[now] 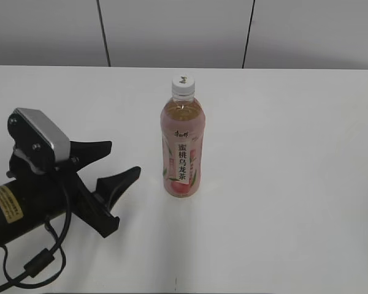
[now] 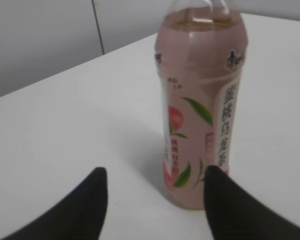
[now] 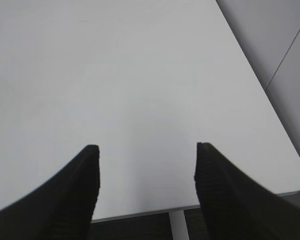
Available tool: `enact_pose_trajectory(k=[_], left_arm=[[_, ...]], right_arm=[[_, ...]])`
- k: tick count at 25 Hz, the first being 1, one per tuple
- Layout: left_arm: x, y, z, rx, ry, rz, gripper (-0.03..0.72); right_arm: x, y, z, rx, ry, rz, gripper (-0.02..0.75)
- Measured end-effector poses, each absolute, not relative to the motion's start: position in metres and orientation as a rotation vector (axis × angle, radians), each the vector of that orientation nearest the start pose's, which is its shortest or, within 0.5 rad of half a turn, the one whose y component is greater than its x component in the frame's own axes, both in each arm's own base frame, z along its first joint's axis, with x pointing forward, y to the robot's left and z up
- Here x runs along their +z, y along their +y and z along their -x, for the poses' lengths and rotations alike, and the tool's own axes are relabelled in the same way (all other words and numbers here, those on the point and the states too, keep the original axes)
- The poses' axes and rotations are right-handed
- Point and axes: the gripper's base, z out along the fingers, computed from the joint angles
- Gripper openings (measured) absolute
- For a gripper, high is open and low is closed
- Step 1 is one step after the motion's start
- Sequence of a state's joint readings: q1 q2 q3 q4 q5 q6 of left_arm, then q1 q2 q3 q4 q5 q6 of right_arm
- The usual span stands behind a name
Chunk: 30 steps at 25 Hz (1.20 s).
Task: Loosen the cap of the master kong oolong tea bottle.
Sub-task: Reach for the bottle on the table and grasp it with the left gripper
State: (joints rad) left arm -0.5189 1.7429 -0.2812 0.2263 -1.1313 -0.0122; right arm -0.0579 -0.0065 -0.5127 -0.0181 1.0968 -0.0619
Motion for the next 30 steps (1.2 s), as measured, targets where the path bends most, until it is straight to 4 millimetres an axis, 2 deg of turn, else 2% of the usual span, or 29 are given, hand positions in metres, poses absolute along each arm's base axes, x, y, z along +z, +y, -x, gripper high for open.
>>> enact_pose_trajectory(k=[4, 6, 10, 18, 30], left_arm=[[0.109, -0.141, -0.205, -0.517, 1.753, -0.701, 0.557], [0.101, -0.146, -0.21, -0.534, 1.767, -0.723, 0.58], [0.094, -0.159, -0.221, -0.578, 1.733, -0.785, 0.589], [0.107, -0.183, -0.244, -0.663, 1.606, -0.819, 0.589], [0.103, -0.199, -0.267, -0.71, 1.566, -0.821, 0.589]], right_arm=[[0.278, -0.001, 0.009, -0.096, 2.062, 0.003, 0.46], [0.278, -0.001, 0.009, -0.096, 2.062, 0.003, 0.46], [0.278, -0.001, 0.009, -0.096, 2.062, 0.003, 0.46], [0.278, -0.001, 0.009, -0.096, 2.062, 0.003, 0.46], [0.278, -0.001, 0.009, -0.096, 2.062, 0.003, 0.46]])
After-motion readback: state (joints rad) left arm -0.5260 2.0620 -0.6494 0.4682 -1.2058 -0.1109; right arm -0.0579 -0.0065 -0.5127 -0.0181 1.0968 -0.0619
